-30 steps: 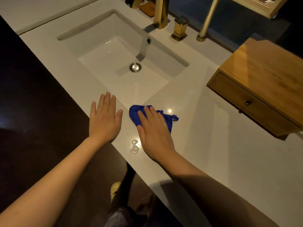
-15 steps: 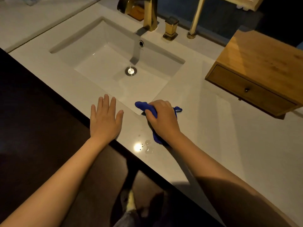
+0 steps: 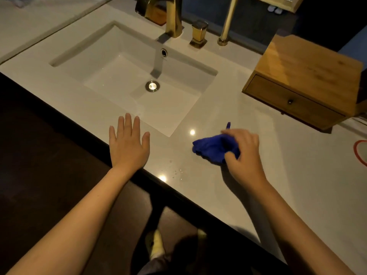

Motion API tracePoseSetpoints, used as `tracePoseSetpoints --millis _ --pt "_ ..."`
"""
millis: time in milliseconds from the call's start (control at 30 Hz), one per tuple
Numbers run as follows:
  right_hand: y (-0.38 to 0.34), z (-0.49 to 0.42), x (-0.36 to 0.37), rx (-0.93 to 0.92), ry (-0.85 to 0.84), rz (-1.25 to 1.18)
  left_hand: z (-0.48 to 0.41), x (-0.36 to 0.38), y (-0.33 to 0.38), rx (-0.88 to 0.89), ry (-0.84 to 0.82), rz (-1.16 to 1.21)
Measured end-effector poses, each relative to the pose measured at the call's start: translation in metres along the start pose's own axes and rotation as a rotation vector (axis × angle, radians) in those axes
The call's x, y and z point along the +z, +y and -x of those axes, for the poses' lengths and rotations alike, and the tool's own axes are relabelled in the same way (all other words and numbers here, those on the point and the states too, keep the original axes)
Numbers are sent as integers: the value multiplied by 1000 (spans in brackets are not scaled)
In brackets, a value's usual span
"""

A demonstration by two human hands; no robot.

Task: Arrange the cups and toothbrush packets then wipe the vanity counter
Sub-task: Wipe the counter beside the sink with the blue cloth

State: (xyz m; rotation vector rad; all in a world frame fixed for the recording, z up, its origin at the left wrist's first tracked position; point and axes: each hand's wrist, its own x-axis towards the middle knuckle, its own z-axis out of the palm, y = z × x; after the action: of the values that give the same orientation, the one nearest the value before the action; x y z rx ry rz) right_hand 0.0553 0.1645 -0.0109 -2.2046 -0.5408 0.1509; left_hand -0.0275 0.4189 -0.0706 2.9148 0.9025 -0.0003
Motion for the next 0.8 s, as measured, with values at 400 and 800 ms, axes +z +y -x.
tracePoseSetpoints --millis 400,800 --pt "14 32 45 -405 -336 515 -1 2 -2 15 2 -8" --pt "25 -102 57 -291 -186 521 0 1 -1 4 3 17"
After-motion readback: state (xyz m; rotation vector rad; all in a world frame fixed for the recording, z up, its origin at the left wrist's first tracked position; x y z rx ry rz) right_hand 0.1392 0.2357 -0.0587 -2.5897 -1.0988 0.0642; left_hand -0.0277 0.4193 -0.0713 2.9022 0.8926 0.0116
